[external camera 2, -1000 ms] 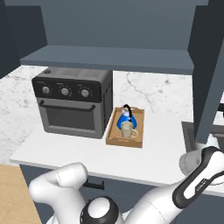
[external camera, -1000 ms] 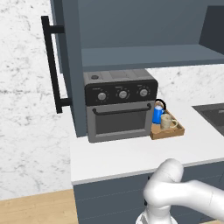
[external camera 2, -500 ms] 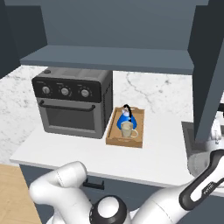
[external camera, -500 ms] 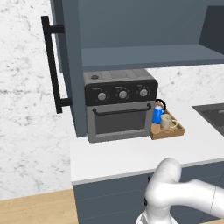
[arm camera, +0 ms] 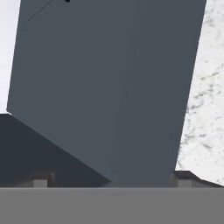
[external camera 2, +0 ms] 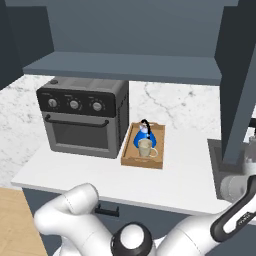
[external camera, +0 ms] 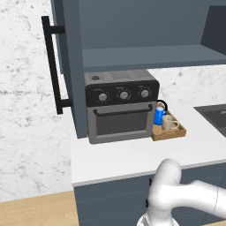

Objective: Pick the kettle from the counter and place it on the tray. Then pick the mug from the cabinet and place it on the tray. Then close the cabinet doors.

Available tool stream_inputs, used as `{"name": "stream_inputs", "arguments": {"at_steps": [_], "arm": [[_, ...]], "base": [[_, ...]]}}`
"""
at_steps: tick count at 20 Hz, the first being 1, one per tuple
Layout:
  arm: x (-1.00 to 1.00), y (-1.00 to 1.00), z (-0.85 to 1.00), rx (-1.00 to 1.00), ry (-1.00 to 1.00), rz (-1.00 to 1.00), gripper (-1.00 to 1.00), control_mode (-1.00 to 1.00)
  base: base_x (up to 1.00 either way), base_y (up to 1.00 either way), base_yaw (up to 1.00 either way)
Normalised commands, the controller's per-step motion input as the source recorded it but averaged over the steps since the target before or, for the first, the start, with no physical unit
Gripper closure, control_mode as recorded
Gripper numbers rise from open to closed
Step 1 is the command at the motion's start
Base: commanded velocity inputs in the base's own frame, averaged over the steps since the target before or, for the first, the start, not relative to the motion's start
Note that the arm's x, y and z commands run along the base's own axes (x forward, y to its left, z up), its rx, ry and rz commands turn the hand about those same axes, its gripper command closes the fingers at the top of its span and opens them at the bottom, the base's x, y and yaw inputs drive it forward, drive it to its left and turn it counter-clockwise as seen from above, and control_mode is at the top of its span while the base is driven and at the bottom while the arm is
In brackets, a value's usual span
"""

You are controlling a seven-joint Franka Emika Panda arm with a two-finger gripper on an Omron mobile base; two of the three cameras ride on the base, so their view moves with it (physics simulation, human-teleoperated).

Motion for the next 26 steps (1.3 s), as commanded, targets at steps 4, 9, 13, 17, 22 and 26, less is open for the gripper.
{"name": "stream_inputs", "arguments": {"at_steps": [4,9,13,17,22,26], "arm": [[0.2,-0.25,0.01,0.19,-0.04,0.04,-1.0,-1.0],[0.13,-0.12,0.27,0.17,-0.14,0.1,-1.0,-1.0],[0.06,-0.09,0.32,0.11,-0.28,0.11,-1.0,-1.0],[0.0,-0.01,0.34,0.03,-0.29,0.08,-1.0,-1.0],[-0.06,-0.01,0.51,-0.02,-0.08,0.0,-1.0,-1.0],[-0.19,0.0,0.61,-0.12,0.09,-0.08,-1.0,-1.0]], "base": [[0.0,0.0,0.0],[0.0,0.0,0.0],[0.0,0.0,0.0],[0.0,0.0,0.0],[0.0,0.0,0.0],[0.0,0.0,0.0]]}}
